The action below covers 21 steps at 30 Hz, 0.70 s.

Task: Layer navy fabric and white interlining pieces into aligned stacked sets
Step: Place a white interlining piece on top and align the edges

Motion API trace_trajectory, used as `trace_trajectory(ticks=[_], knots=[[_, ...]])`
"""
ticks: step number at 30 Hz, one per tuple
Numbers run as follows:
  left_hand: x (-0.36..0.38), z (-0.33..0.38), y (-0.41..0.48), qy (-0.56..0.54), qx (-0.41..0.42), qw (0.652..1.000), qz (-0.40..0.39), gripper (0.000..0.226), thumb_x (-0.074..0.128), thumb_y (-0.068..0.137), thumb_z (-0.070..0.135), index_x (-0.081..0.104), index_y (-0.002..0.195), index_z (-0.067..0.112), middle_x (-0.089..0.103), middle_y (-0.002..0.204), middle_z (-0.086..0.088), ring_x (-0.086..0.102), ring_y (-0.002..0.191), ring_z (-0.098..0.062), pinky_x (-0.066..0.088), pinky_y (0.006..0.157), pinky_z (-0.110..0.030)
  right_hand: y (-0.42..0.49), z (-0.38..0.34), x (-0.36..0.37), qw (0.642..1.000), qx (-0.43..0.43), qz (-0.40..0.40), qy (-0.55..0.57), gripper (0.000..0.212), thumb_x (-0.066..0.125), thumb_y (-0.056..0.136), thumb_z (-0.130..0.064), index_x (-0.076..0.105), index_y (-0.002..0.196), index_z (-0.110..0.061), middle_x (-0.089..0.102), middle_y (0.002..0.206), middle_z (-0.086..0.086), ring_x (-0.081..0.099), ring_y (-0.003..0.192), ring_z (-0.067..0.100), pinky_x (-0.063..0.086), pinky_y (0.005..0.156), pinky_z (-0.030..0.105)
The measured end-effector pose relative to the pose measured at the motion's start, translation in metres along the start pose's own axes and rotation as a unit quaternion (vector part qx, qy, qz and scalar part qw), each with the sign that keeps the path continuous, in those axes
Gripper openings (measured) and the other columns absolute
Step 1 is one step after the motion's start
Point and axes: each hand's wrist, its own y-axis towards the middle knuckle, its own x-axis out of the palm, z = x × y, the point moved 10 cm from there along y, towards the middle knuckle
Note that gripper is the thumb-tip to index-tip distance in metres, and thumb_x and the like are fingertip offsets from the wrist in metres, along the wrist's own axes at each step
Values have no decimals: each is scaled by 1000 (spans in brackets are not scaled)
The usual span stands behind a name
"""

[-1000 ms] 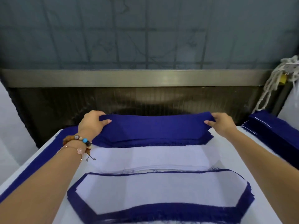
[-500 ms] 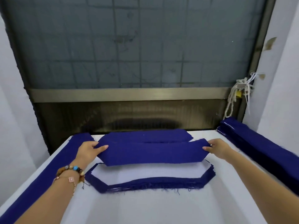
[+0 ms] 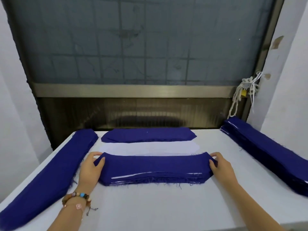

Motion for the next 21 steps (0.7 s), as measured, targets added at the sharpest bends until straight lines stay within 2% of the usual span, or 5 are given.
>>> trace_trajectory(ticks=[3,8,13,16,21], knots=[[-11,-5,-1,-16,-34,999,37,20,58,95,14,57,114,18,62,97,-10,59,85,-23,46,64,-31,0,-5,-2,1000,-18,9,-7,24,53,95,-15,46,117,-22,58,82,-6,58,74,7,42,58,18],[-13,-7,-2,1,-29,998,48,14,56,96,12,59,107,20,60,85,-7,56,75,-20,41,55,-26,0,-6,-1,999,-31,18,-6,26,52,96,-15,43,118,-23,59,81,-1,59,74,12,45,60,23],[-13,-11,-1,19,-27,998,51,13,53,95,8,65,99,15,62,81,-4,56,74,-20,43,65,-29,0,1,-2,999,-15,17,33,17,51,95,-13,53,105,-27,61,75,-1,60,71,15,45,58,25],[-11,-12,-1,30,-26,998,49,13,53,95,9,65,97,14,62,78,-7,58,72,-24,43,60,-27,1,1,-3,999,-22,28,38,20,50,94,-11,61,93,-28,59,68,-5,57,66,14,42,56,26],[-11,-13,0,64,-30,996,51,13,53,96,9,65,100,12,58,74,-6,56,71,-23,50,67,-36,3,3,-4,999,-16,29,31,22,51,94,-11,60,87,-30,56,60,0,55,63,18,41,55,28]])
